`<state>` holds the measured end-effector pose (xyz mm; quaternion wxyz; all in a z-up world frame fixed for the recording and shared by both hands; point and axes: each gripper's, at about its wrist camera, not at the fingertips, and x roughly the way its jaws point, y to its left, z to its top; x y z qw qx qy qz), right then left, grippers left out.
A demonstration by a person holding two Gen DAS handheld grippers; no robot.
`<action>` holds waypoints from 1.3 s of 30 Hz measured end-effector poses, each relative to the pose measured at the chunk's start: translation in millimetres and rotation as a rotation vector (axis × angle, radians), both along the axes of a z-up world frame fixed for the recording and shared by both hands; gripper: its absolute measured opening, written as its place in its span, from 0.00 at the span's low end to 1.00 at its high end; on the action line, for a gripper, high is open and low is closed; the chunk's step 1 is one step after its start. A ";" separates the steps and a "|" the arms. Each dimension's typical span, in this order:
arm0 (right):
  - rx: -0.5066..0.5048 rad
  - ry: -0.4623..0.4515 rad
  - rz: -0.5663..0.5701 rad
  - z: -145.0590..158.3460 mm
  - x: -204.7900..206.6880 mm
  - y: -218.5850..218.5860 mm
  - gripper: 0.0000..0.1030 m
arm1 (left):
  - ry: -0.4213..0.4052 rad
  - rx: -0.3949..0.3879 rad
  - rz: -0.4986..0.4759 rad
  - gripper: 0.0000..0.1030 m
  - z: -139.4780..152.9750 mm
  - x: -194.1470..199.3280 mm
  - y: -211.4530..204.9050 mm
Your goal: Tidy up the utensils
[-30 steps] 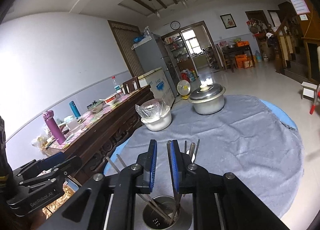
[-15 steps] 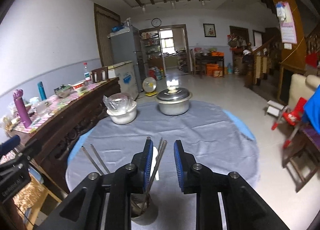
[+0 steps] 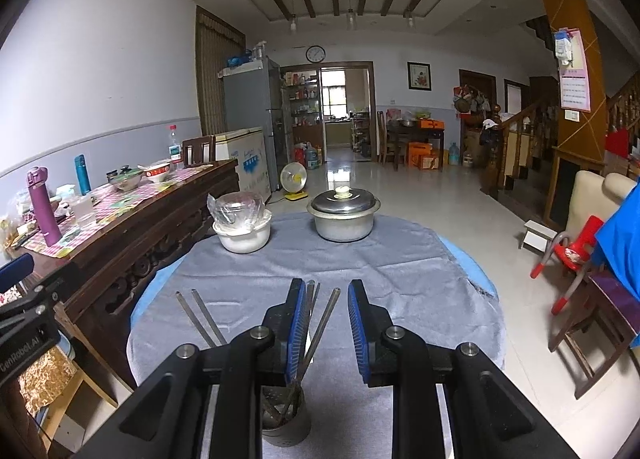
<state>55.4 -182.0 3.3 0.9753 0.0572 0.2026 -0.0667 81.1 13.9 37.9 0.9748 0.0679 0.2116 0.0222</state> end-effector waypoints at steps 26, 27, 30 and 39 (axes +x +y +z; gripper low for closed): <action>0.514 0.270 -0.002 -118.2 121.4 -138.7 0.24 | 0.360 -0.118 0.169 0.79 -119.9 169.4 79.1; 0.538 0.295 0.008 -128.4 128.6 -139.9 0.24 | 0.382 -0.117 0.162 0.79 -128.3 175.1 76.2; 0.578 0.366 0.053 -157.6 155.6 -136.0 0.24 | 0.435 -0.103 0.152 0.79 -147.6 189.6 67.2; 0.620 0.513 0.223 -197.4 235.0 -110.2 0.24 | 0.508 -0.082 0.127 0.79 -175.6 225.9 53.0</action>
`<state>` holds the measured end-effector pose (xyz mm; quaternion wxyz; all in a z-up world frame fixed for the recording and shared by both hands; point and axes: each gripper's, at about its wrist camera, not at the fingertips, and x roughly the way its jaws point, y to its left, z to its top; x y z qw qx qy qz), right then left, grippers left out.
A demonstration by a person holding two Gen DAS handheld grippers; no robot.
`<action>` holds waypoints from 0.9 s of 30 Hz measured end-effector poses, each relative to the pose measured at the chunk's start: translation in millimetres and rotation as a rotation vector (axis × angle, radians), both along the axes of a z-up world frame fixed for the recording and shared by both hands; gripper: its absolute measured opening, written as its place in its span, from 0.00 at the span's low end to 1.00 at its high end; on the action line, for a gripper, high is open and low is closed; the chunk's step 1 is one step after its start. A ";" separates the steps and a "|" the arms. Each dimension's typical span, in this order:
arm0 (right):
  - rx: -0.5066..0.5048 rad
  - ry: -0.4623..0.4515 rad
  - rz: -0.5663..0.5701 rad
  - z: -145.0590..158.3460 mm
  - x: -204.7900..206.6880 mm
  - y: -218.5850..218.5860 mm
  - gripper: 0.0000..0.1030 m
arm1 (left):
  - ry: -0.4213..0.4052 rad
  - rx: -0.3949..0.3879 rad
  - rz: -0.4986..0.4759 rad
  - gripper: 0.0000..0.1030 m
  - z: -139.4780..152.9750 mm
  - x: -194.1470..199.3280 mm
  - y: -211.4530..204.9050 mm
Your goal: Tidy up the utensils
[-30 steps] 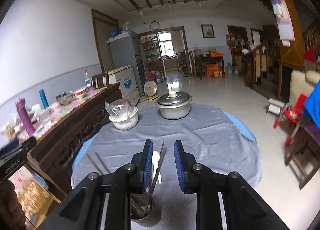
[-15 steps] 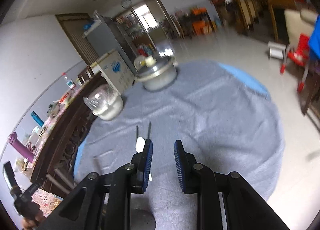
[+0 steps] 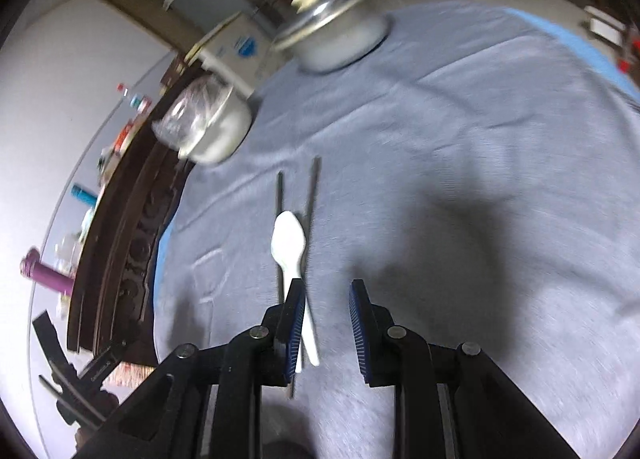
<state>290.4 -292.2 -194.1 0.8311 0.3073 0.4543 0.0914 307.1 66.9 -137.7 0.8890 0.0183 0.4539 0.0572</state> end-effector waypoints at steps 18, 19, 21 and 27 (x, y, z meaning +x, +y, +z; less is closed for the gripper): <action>-0.226 0.008 0.162 -24.9 28.7 71.2 0.09 | 0.047 -0.028 -0.022 0.79 -16.1 9.7 -7.2; -0.193 -0.008 0.145 -20.7 25.4 62.9 0.09 | 0.045 -0.026 -0.029 0.79 -15.5 9.7 -9.4; -0.135 -0.014 0.130 -18.2 21.3 50.3 0.09 | 0.038 -0.013 -0.055 0.79 -14.2 11.9 -17.9; -0.085 0.006 -0.017 -22.2 10.0 2.2 0.12 | 0.026 -0.003 -0.142 0.79 -14.7 35.9 -48.2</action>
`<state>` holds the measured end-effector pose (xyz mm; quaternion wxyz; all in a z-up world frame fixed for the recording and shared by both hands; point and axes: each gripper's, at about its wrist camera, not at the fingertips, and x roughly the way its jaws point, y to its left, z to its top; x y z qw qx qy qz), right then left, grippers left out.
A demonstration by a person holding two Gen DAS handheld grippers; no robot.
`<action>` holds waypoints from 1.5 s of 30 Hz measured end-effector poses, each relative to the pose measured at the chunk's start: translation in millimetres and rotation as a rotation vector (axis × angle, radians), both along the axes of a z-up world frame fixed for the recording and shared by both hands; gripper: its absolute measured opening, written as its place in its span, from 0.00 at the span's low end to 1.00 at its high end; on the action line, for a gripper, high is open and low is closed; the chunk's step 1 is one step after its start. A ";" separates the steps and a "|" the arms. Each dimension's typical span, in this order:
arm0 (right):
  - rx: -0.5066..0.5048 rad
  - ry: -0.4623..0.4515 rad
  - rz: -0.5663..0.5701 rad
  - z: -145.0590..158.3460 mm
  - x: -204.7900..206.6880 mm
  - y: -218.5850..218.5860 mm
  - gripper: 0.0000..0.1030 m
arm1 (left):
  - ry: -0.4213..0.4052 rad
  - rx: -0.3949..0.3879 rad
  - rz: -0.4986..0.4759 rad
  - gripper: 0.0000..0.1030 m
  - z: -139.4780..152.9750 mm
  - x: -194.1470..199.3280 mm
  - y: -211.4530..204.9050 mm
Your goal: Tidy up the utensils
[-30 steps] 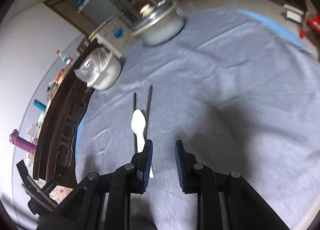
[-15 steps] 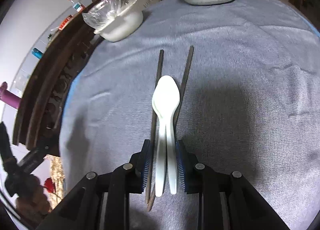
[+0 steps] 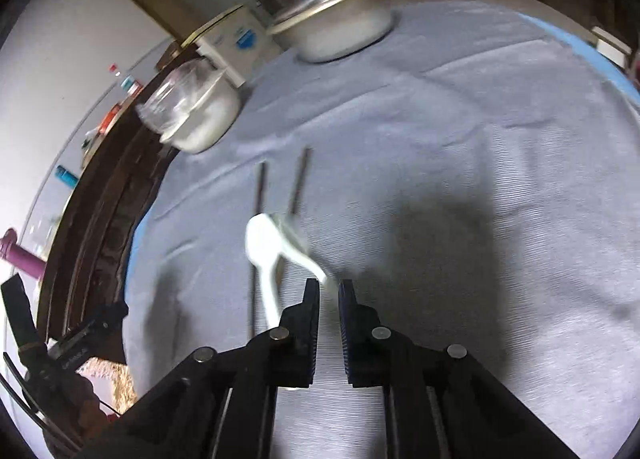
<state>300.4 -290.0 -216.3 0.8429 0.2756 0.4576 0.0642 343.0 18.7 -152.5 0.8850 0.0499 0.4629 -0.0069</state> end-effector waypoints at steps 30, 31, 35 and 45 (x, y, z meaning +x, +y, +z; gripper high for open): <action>0.067 0.015 0.030 -25.9 18.5 -37.6 0.11 | 0.129 -0.208 -0.510 0.10 -63.1 69.4 -133.9; 0.076 0.016 0.030 -26.3 18.6 -39.3 0.11 | 0.126 -0.205 -0.512 0.10 -63.2 69.3 -134.5; 0.093 0.017 0.028 -28.5 19.1 -42.2 0.11 | 0.114 -0.212 -0.514 0.06 -60.5 67.5 -131.7; -0.014 -0.028 0.136 -10.8 29.9 -6.1 0.23 | 0.091 -0.199 -0.497 0.03 -48.0 67.2 -95.4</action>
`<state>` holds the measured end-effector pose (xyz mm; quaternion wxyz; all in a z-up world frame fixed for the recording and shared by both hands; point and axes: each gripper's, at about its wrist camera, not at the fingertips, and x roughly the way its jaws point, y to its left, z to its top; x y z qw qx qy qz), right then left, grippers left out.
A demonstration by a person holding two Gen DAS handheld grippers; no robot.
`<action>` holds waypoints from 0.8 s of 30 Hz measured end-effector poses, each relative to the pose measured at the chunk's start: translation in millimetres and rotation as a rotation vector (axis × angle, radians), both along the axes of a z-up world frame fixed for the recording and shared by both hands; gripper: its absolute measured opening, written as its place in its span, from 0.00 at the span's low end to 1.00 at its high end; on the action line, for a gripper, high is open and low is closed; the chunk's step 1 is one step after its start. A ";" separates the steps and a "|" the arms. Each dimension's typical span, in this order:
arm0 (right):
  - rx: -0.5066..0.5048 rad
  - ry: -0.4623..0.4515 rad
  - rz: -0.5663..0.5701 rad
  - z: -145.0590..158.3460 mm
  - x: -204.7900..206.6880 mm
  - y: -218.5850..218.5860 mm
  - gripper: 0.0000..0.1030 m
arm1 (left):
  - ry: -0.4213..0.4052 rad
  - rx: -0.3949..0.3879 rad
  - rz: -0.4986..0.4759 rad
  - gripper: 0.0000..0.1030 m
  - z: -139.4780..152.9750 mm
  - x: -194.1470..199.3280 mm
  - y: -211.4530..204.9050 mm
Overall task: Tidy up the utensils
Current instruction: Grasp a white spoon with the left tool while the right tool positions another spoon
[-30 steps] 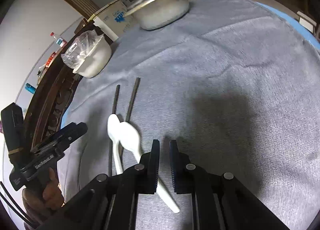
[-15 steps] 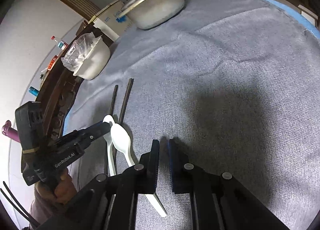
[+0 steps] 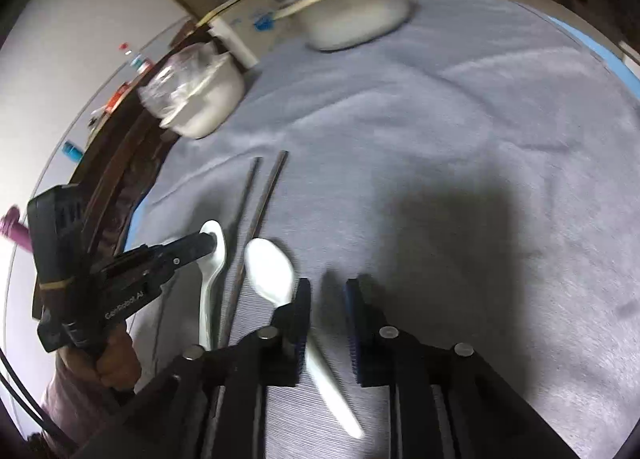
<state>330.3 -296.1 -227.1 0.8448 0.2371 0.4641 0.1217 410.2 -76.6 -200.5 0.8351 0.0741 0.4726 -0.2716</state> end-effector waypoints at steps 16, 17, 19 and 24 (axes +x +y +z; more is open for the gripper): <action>-0.391 -0.087 0.316 2.0 33.1 81.2 0.32 | -0.014 -0.032 0.038 0.03 16.7 -8.3 30.9; -0.391 -0.080 0.308 1.3 33.4 80.0 0.31 | -0.017 -0.029 0.042 0.03 17.4 -10.0 32.3; -0.393 -0.073 0.282 0.2 33.5 74.8 0.31 | -0.008 -0.008 0.065 0.03 15.9 -10.9 37.0; -0.261 -0.081 0.172 3.9 19.7 42.0 0.31 | 0.042 0.012 0.127 0.03 11.4 -7.5 53.3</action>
